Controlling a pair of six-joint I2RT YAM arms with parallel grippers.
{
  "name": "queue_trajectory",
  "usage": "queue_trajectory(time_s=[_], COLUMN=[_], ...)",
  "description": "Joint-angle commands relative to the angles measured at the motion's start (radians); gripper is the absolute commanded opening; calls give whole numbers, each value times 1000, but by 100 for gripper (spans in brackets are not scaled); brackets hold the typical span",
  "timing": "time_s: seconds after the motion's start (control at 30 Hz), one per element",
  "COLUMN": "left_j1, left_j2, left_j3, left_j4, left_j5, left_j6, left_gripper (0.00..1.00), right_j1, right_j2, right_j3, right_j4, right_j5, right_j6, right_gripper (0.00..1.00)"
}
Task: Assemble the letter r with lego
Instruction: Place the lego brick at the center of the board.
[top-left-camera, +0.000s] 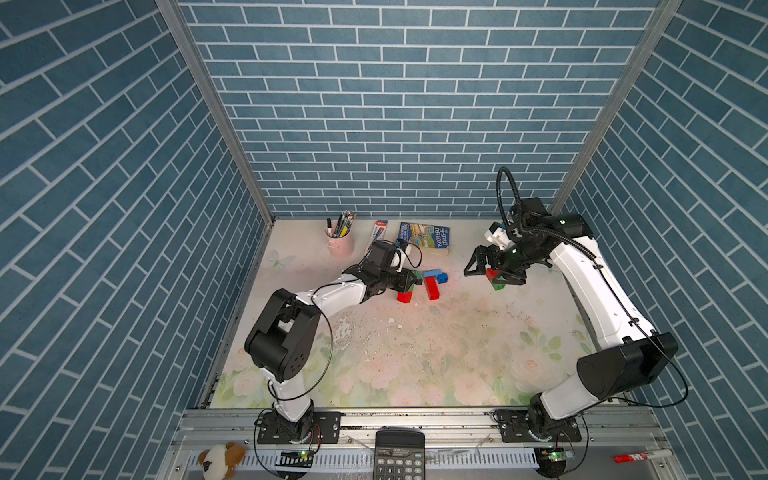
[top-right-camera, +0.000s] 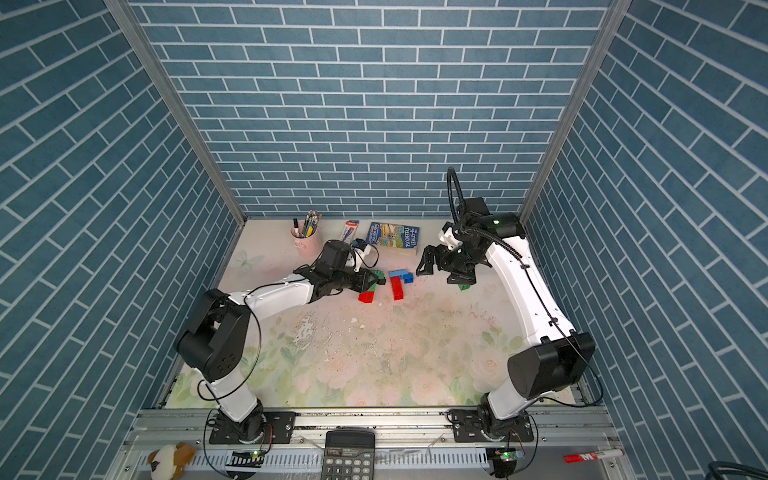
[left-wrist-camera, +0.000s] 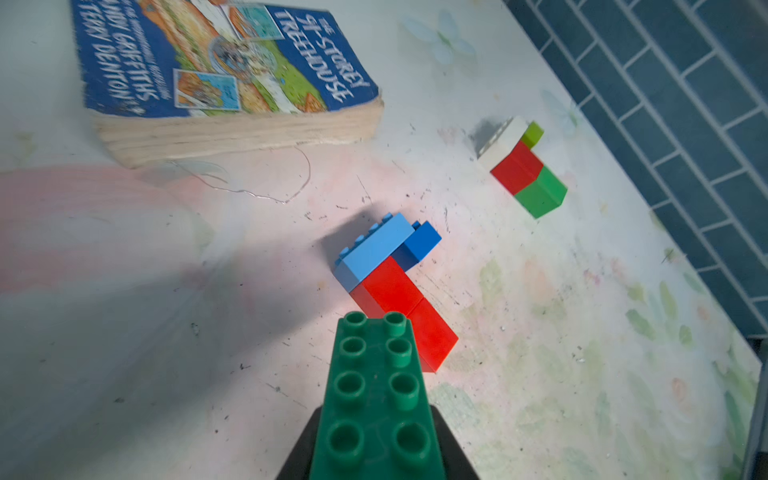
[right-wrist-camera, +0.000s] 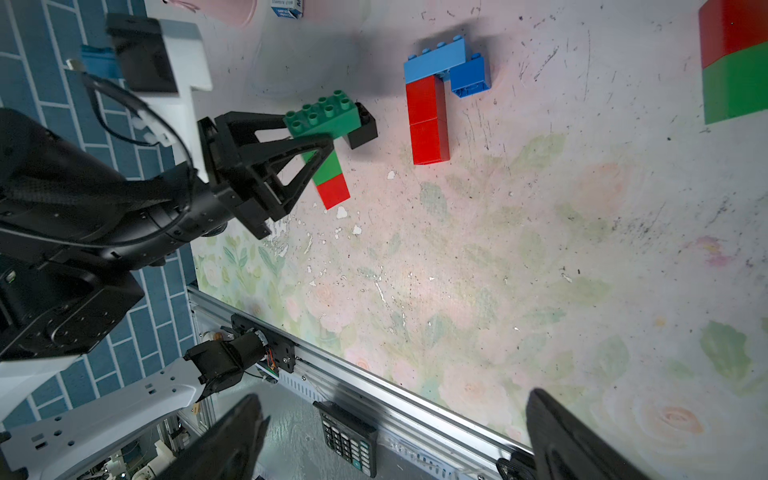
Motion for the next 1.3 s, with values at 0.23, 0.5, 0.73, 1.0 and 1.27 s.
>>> queue_trajectory(time_s=[0.23,0.5,0.73,1.0,1.27], left_j1=[70,91,103,118,132], left_j2=[-100,-23,94,121,26], left_j3=[-287,-448,-475,-443,-374], left_j4=[372,726,930,888,573], left_j5=[14,17,29,40,3], left_j6=[-338,-498,-567,-527,-402], left_gripper=[31,32,33,58,84], right_j1=[-6,-6,-6,-6,-4], right_j2=[10,-1,-18,-33,-35], right_j3=[41,40,32,36,25], right_j4=[43,43,35,27,34], right_j5=[-55,-51,-41,-22,9], right_j6=[-3,12,39,67,80], right_gripper=[99,98,98,99,99])
